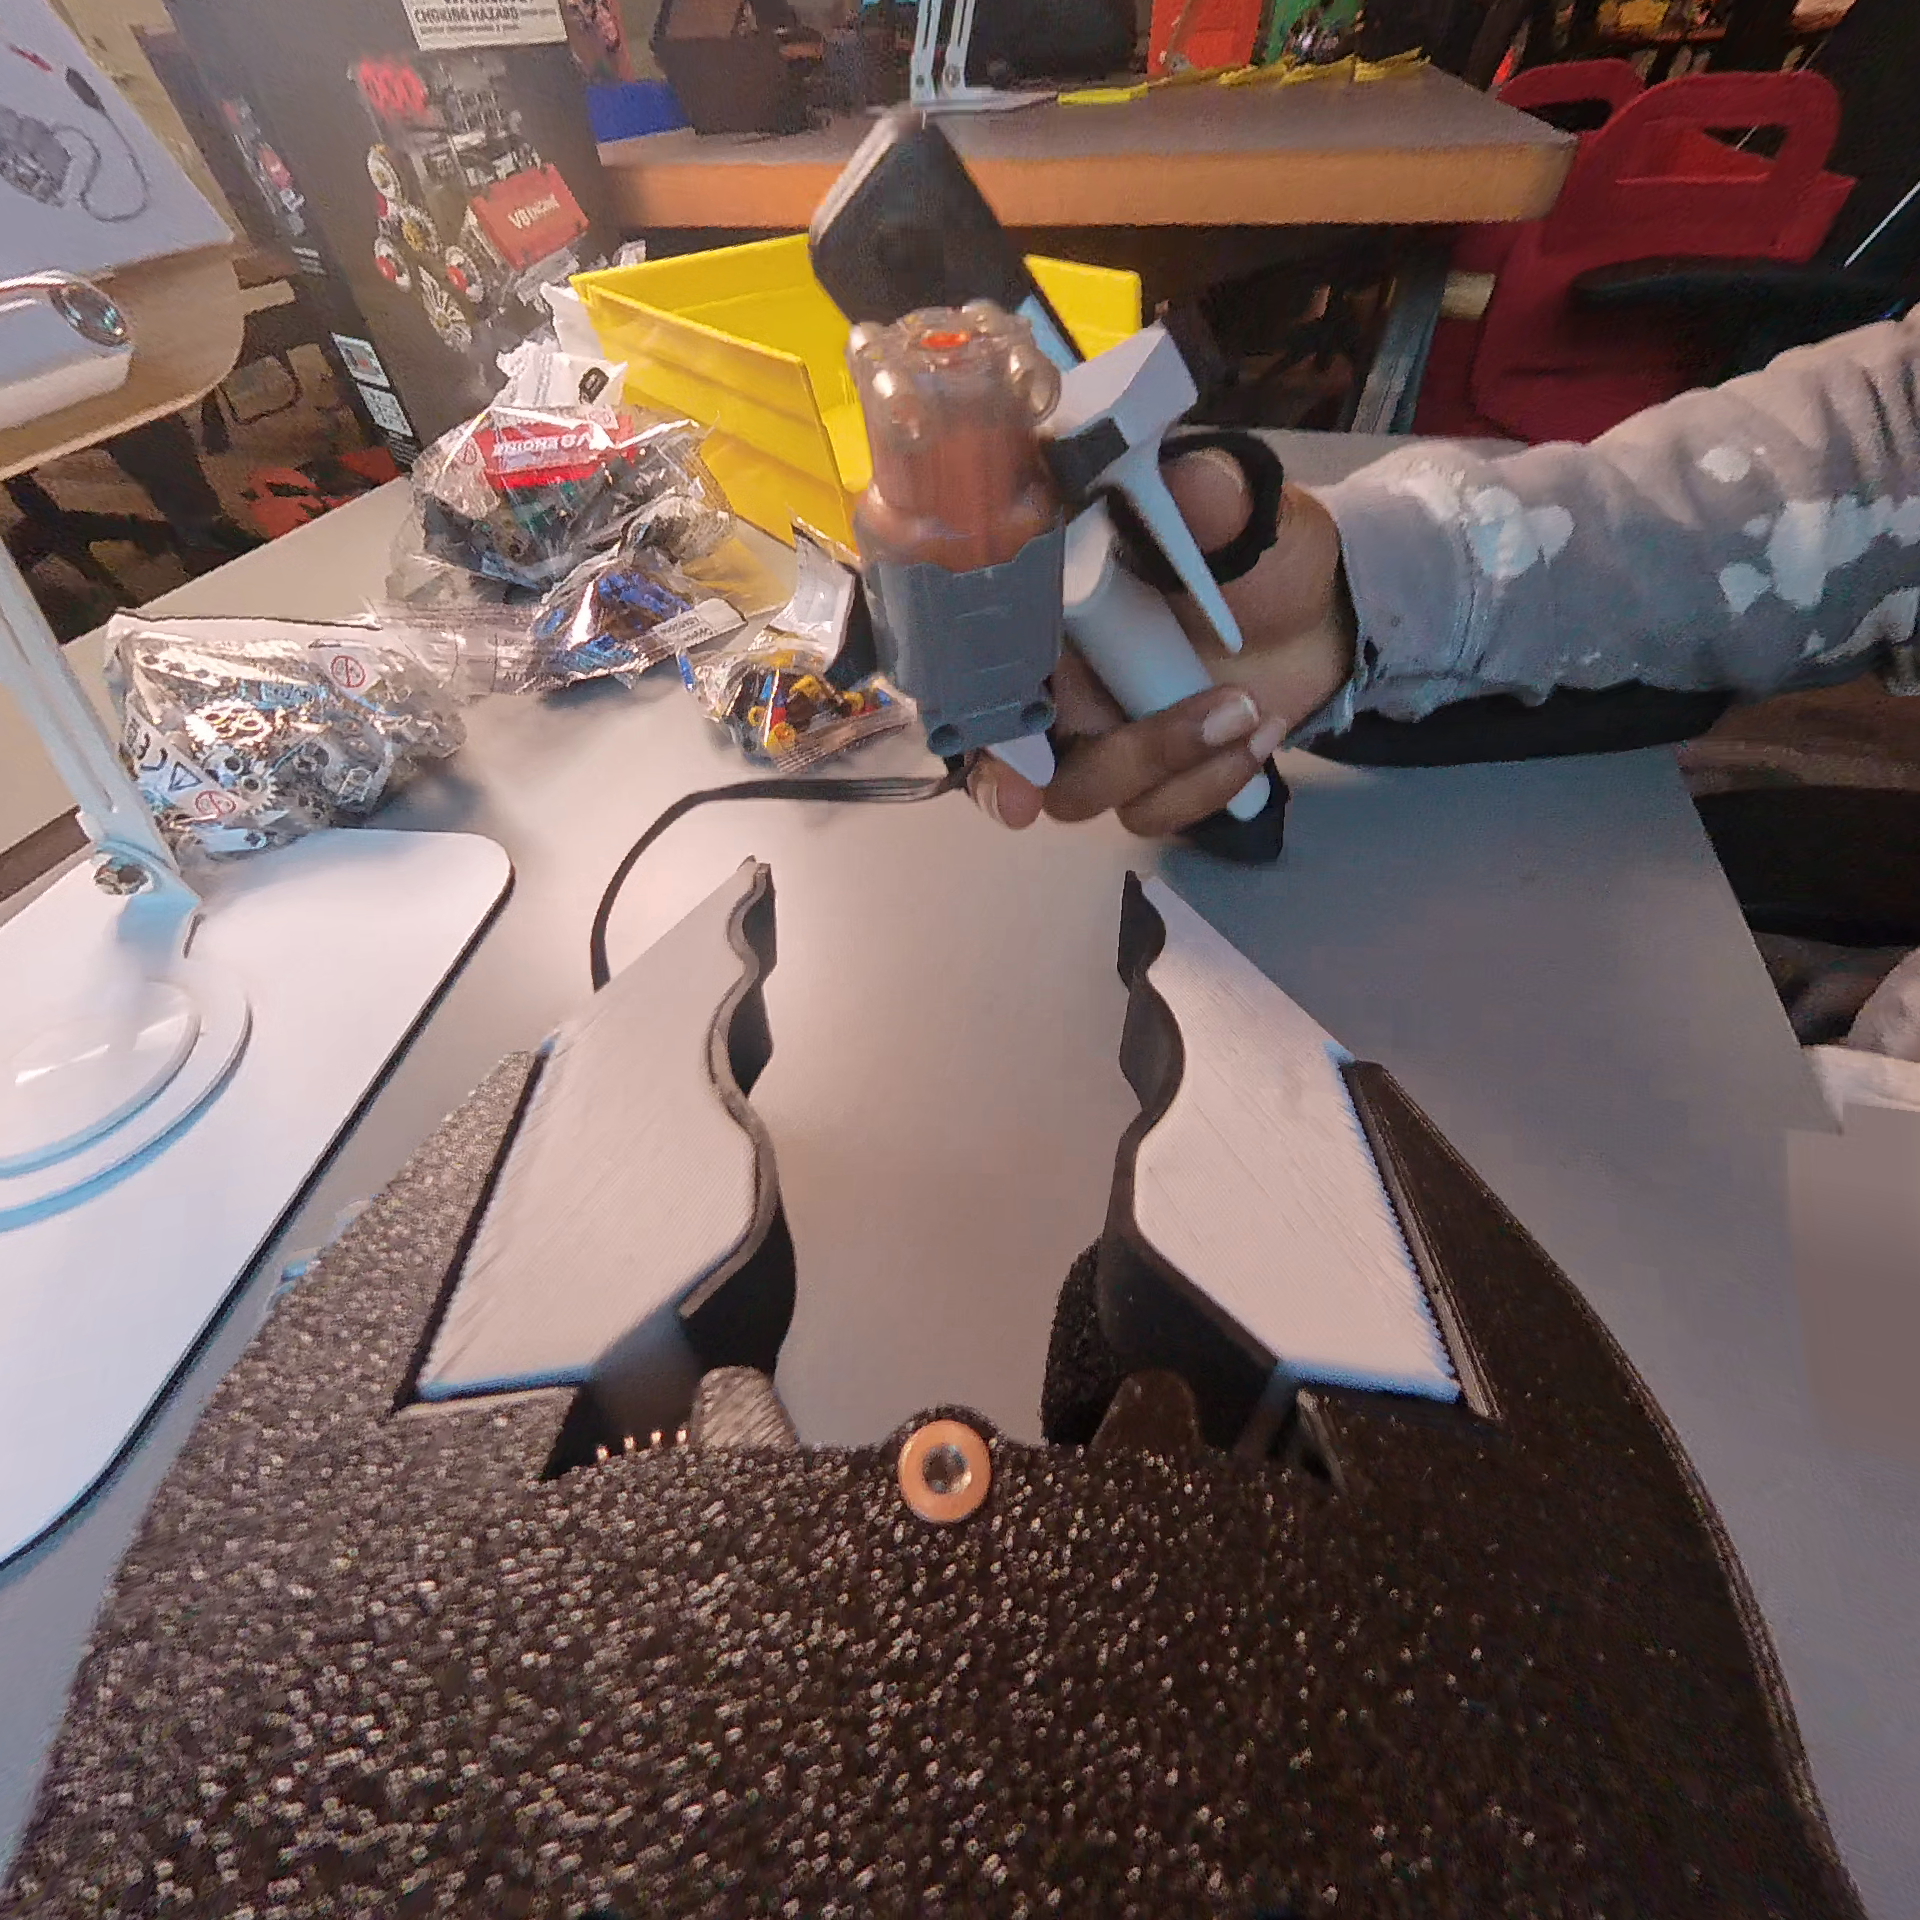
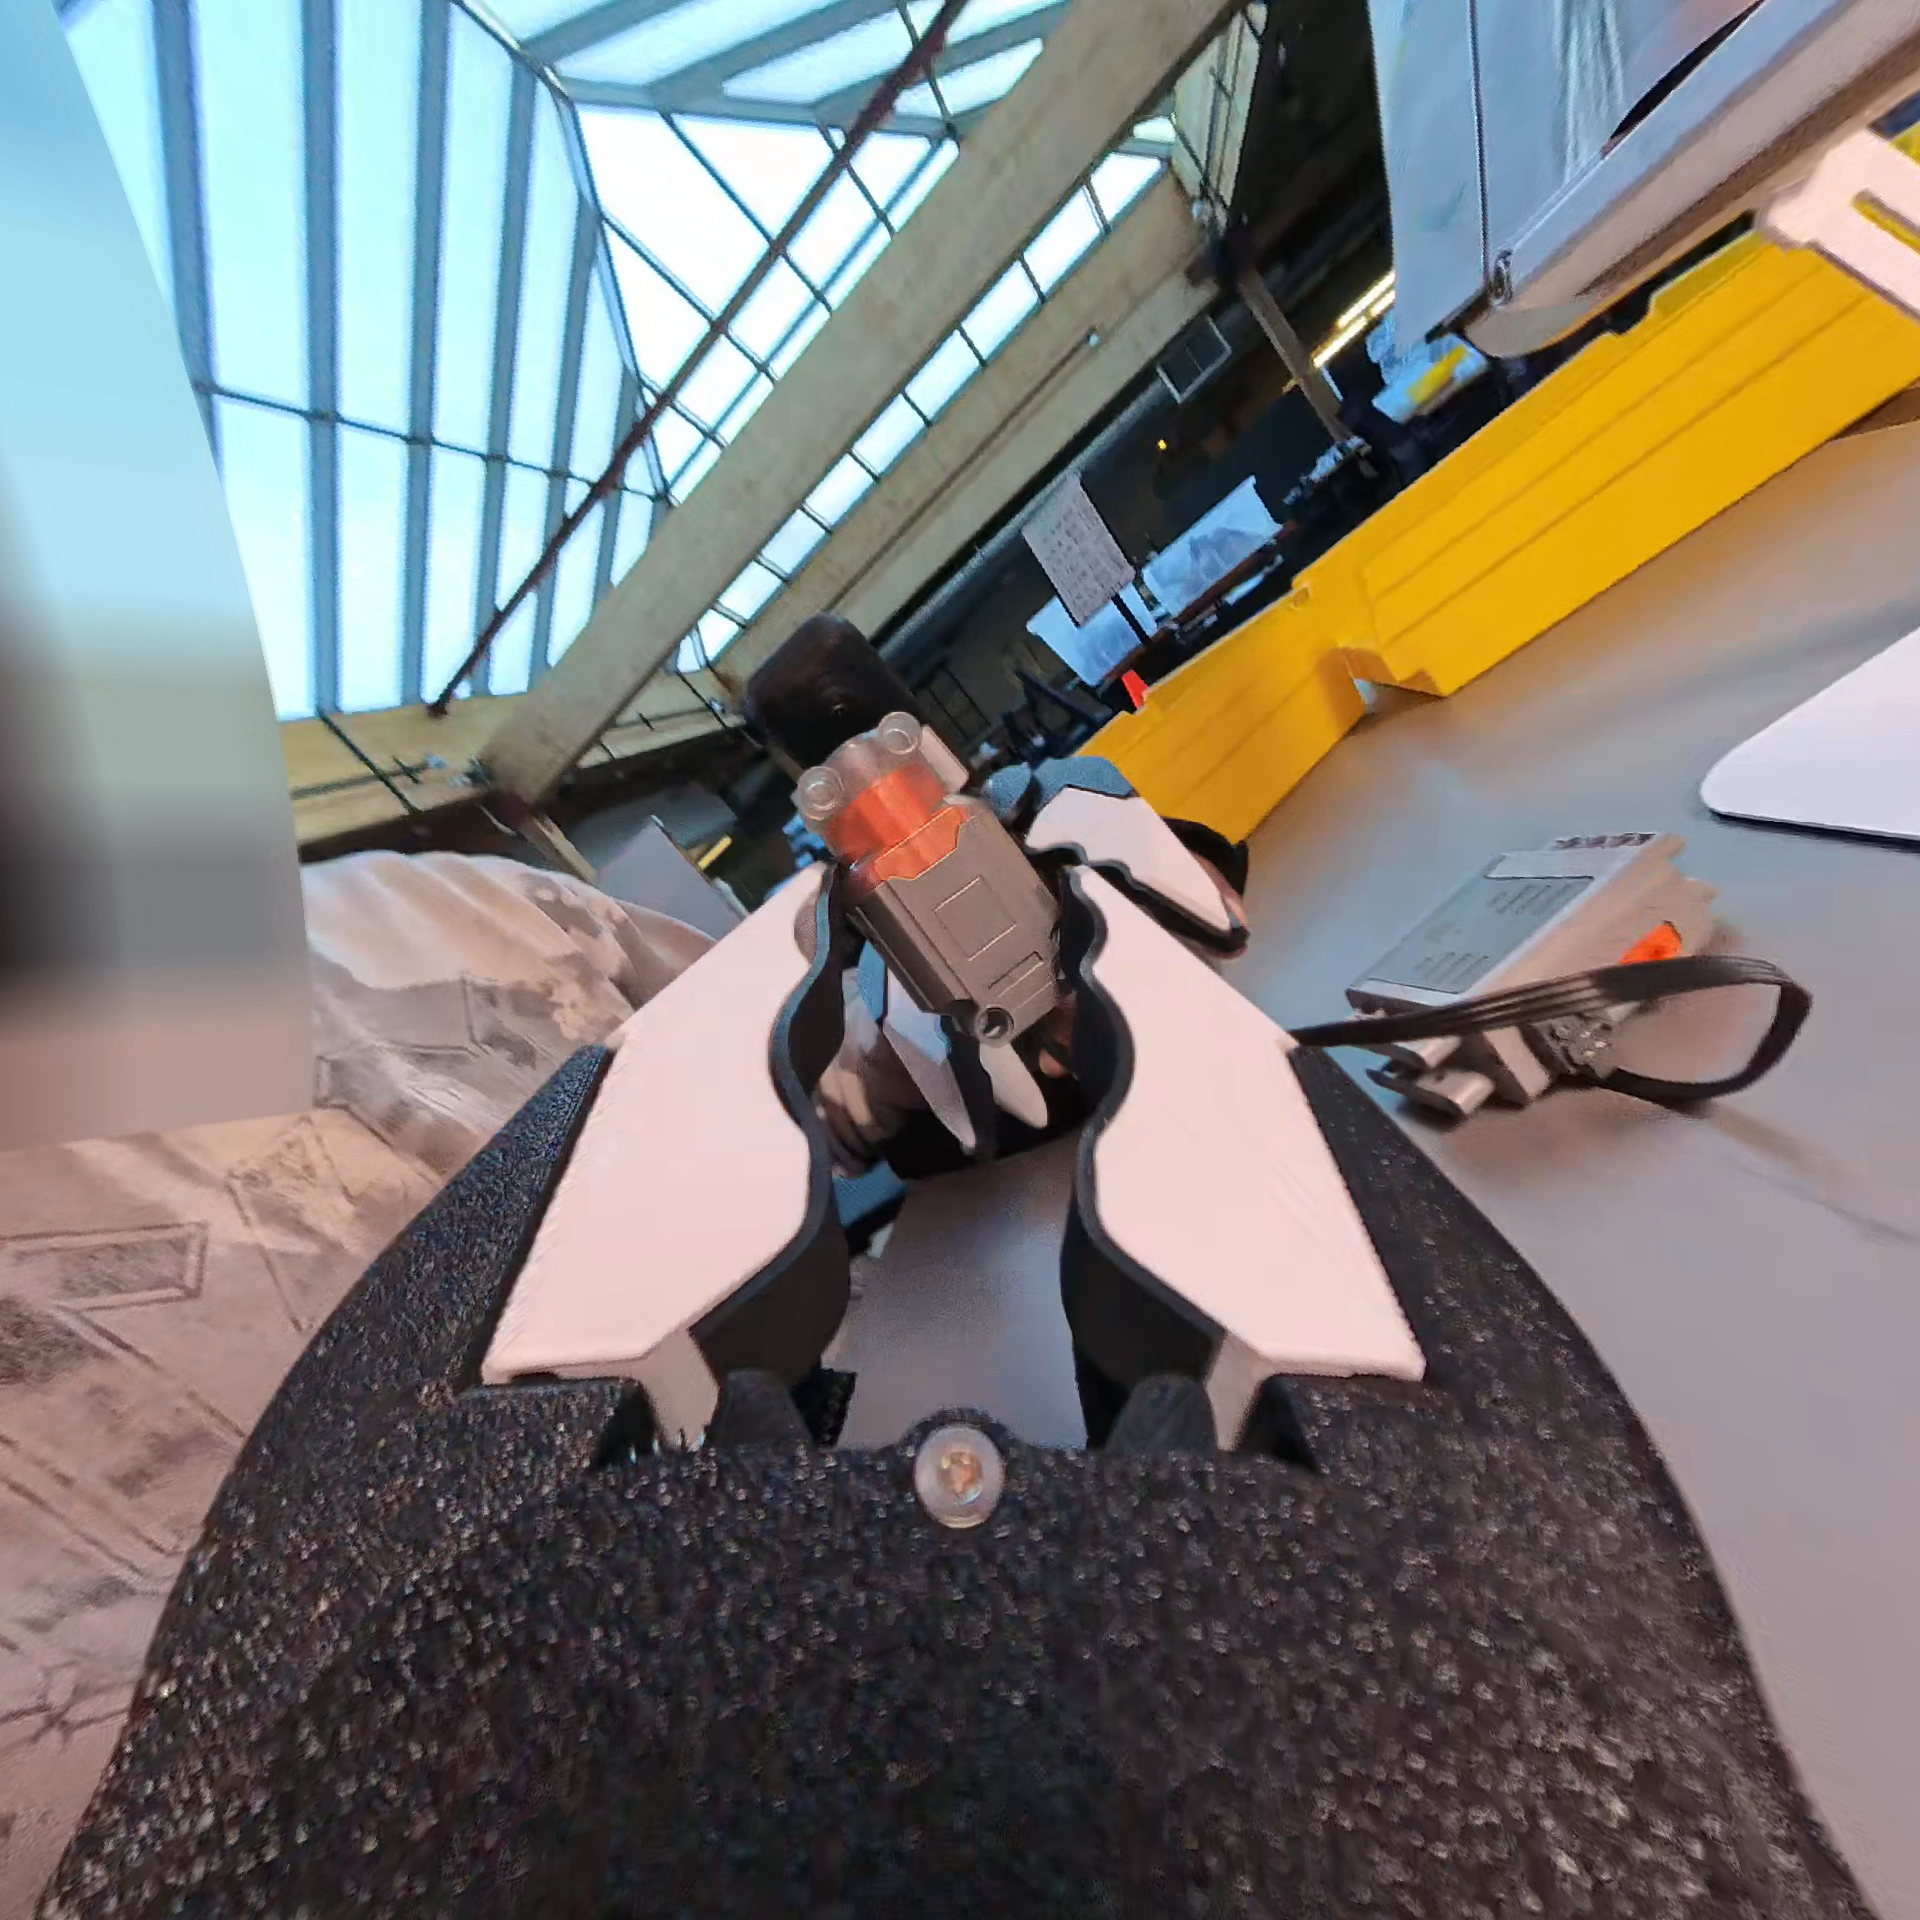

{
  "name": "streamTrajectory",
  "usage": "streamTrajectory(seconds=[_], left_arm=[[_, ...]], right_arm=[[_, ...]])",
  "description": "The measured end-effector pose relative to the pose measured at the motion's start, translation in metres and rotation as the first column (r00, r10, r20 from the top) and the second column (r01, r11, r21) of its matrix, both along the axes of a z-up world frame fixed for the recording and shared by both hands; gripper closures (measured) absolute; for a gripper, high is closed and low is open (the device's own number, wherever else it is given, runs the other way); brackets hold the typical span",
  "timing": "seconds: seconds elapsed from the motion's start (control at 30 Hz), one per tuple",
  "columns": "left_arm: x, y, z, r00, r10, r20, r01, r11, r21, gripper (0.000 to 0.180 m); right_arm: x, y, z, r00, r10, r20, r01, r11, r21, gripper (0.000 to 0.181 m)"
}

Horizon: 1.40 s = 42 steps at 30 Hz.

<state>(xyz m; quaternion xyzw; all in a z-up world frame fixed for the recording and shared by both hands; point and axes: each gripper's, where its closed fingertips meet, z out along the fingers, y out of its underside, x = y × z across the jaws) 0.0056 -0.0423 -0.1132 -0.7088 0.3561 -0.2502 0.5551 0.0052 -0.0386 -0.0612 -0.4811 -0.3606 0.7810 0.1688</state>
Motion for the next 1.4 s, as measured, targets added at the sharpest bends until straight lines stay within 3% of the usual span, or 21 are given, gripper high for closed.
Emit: streamTrajectory(seconds=[0.1,0.3,0.5,0.67,0.97,1.13,1.3,1.4], left_arm=[[0.01,0.007,0.009,0.997,0.009,0.082,-0.007,1.0,-0.023,0.123],[0.027,0.012,0.02,0.958,-0.042,0.282,0.079,0.989,-0.122,0.136],[0.032,0.017,0.031,0.912,-0.045,0.408,0.124,0.978,-0.169,0.157],[0.029,0.015,0.032,0.902,-0.049,0.43,0.145,0.971,-0.192,0.171],[0.022,0.012,0.031,0.92,-0.047,0.39,0.128,0.974,-0.184,0.18],[0.023,0.009,0.031,0.929,-0.061,0.364,0.132,0.976,-0.172,0.18],[0.022,0.007,0.038,0.934,-0.067,0.351,0.124,0.982,-0.141,0.18],[0.022,0.005,0.037,0.959,-0.057,0.276,0.086,0.992,-0.094,0.18]], right_arm=[[0.0,0.002,0.006,0.997,-0.009,-0.072,0.002,0.995,-0.101,0.141],[0.004,0.014,0.014,0.986,-0.077,-0.149,0.053,0.986,-0.16,0.14],[0.005,0.015,0.013,0.983,-0.114,-0.146,0.099,0.989,-0.105,0.141],[0.005,0.019,0.011,0.979,-0.151,-0.136,0.143,0.987,-0.07,0.141],[0.008,0.017,0.011,0.983,-0.126,-0.131,0.12,0.991,-0.057,0.141],[0.011,0.012,0.011,0.987,-0.105,-0.121,0.107,0.994,0.008,0.141],[0.017,0.018,0.014,0.987,-0.081,-0.139,0.076,0.996,-0.043,0.147],[0.019,0.018,0.013,0.988,-0.065,-0.137,0.06,0.997,-0.042,0.147]])
